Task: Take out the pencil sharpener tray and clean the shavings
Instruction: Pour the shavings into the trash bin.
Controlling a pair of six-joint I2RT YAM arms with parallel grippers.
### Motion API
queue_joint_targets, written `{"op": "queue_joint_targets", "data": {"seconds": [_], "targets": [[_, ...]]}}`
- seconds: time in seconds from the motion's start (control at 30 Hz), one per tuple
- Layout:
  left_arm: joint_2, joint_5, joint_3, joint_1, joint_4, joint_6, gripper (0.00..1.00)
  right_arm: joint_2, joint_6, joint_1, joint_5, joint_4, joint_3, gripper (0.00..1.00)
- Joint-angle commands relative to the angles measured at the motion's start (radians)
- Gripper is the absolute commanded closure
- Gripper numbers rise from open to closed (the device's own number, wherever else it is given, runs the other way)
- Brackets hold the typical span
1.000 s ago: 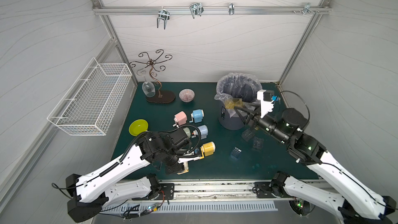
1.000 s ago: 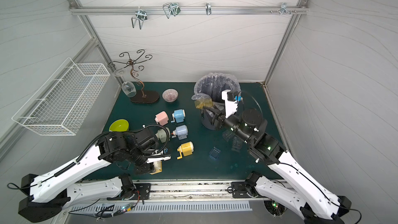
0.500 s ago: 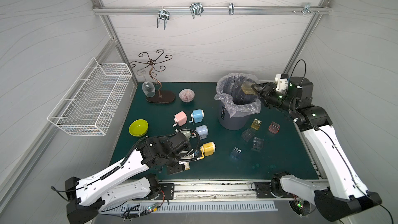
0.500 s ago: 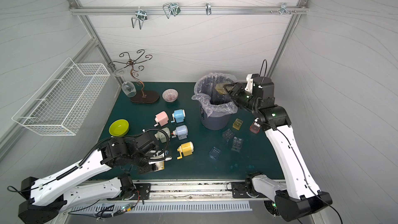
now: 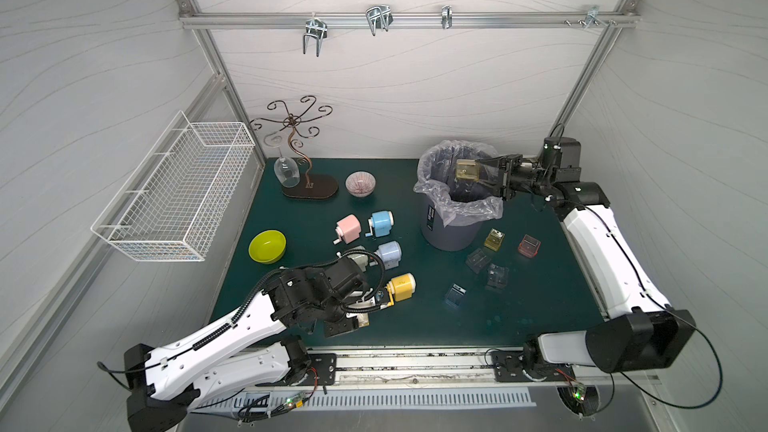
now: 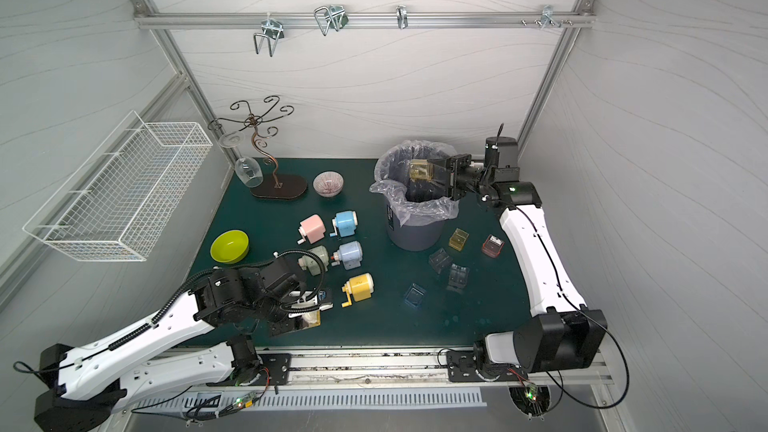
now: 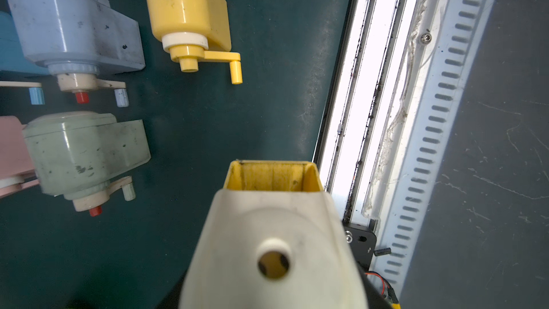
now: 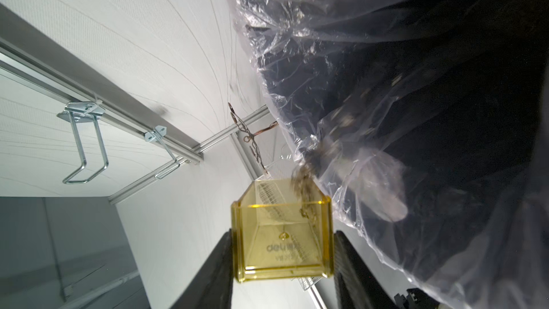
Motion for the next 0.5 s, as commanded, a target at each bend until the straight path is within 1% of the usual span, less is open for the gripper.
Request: {"op": "queue_joint_targets", "data": {"seconds": [0.0,0.1,0.13,0.2,0.23,0.27,0.3,0.33,0.37,0.4,0.43,0.47], "targets": [[-0.004,0.014,0.001,-0.002,0.03,0.013,1.0,-0.029,0.137,-0.007,-0.08,0.107,-0.03,1.0],[-0.012,0.012,-0.005,-0.002,0.033,0.015,1.0,-0.052,0.206,-0.018,-0.109,0.176,-0.094,1.0],[-0.015,0.012,-0.007,-0.002,0.032,0.017,1.0,-0.07,0.218,-0.015,-0.101,0.198,-0.096,1.0],[-0.022,0.01,-0.014,-0.002,0.032,0.022,1.0,-0.089,0.185,-0.018,-0.06,0.146,-0.059,1.0],[-0.023,0.008,-0.021,-0.002,0.036,0.029,1.0,-0.068,0.182,-0.035,-0.079,0.15,-0.054,1.0],[-0.025,0.002,-0.028,-0.002,0.04,0.039,1.0,-0.034,0.194,-0.055,-0.135,0.162,-0.06,1.0],[-0.022,-0.007,-0.033,-0.002,0.044,0.043,1.0,-0.019,0.236,-0.066,-0.198,0.201,-0.077,1.0],[-0.016,-0.014,-0.036,-0.002,0.044,0.045,1.0,-0.034,0.271,-0.064,-0.196,0.282,-0.09,1.0],[-0.008,-0.021,-0.037,-0.002,0.036,0.044,1.0,-0.064,0.261,-0.055,-0.154,0.271,-0.074,1.0],[-0.004,-0.027,-0.043,0.0,0.035,0.041,1.0,-0.083,0.205,-0.047,-0.095,0.195,-0.037,1.0],[-0.002,-0.029,-0.05,-0.001,0.037,0.043,1.0,-0.074,0.171,-0.054,-0.085,0.181,-0.023,1.0],[0.002,-0.03,-0.055,-0.001,0.043,0.049,1.0,-0.048,0.166,-0.069,-0.119,0.188,-0.026,1.0]]}}
